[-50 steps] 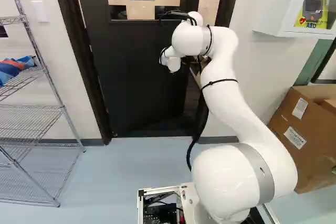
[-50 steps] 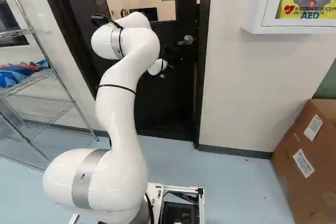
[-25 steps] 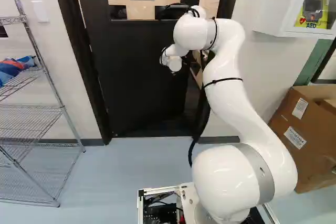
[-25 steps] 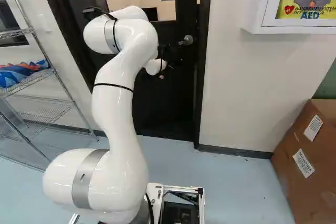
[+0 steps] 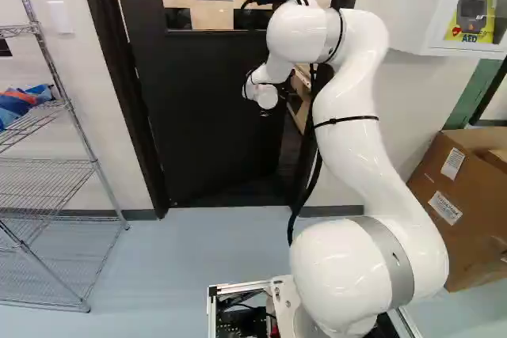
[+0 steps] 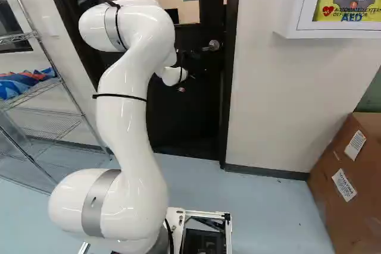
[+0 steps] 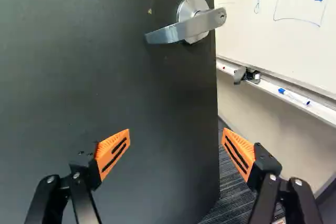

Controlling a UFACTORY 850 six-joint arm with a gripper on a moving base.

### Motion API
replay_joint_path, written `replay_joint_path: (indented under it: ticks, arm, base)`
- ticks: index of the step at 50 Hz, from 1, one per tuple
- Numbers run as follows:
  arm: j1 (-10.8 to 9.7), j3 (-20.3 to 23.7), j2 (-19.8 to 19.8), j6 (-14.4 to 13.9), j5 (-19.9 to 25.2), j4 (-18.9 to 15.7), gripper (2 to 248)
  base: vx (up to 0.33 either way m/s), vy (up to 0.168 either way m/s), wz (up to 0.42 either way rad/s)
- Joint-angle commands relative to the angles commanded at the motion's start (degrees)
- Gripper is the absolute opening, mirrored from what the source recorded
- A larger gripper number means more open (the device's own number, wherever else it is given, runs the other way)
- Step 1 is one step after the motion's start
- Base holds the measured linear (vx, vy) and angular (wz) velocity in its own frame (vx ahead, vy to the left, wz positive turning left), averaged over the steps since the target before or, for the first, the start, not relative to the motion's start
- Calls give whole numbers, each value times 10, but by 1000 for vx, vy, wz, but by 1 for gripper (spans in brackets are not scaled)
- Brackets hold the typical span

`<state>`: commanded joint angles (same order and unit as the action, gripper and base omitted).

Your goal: Open the door and move inside

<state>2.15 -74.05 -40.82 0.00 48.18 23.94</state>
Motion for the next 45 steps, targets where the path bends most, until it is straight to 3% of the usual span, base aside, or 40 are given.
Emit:
replay_joint_path:
  ticks: [45]
  arm:
    - [3, 163, 121, 0, 0, -33, 247]
  base:
    - [0, 0, 0]
